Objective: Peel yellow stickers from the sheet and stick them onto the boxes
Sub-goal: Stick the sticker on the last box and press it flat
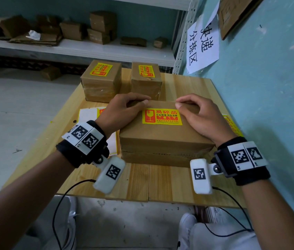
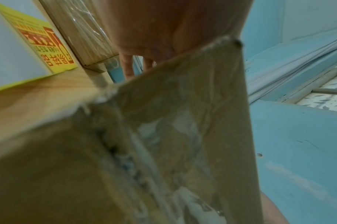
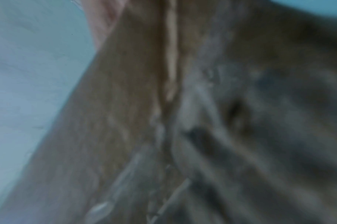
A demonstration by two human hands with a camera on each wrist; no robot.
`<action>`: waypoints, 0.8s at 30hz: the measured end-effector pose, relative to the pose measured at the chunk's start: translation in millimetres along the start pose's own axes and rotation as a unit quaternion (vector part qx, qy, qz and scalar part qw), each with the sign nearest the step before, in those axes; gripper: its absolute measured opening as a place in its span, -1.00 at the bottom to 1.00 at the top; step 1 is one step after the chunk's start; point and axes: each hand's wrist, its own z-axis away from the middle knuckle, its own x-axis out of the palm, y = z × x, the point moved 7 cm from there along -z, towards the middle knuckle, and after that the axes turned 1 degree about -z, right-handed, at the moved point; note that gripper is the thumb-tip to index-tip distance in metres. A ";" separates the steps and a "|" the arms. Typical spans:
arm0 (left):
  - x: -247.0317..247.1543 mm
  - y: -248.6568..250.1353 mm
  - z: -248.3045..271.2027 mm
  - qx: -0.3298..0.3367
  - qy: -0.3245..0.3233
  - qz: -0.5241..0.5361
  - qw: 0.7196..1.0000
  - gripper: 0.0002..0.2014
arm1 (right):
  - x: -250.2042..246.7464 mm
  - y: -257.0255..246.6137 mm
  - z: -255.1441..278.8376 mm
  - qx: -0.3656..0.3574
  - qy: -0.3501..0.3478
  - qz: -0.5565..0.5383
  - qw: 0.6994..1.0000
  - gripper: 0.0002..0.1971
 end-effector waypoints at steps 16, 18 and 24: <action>-19.1 -14.9 24.4 -0.089 0.011 0.009 0.996 -0.55 | -11.6 20.7 14.4 0.104 -0.035 -0.107 0.988 -0.72; -20.5 -15.7 36.4 -0.113 0.014 0.032 0.993 -0.49 | -15.3 22.4 15.5 0.113 -0.024 -0.123 0.986 -0.72; -23.4 -6.0 62.6 -0.122 0.013 0.060 0.991 -0.51 | -25.1 28.5 20.8 0.139 0.007 -0.224 0.965 -0.71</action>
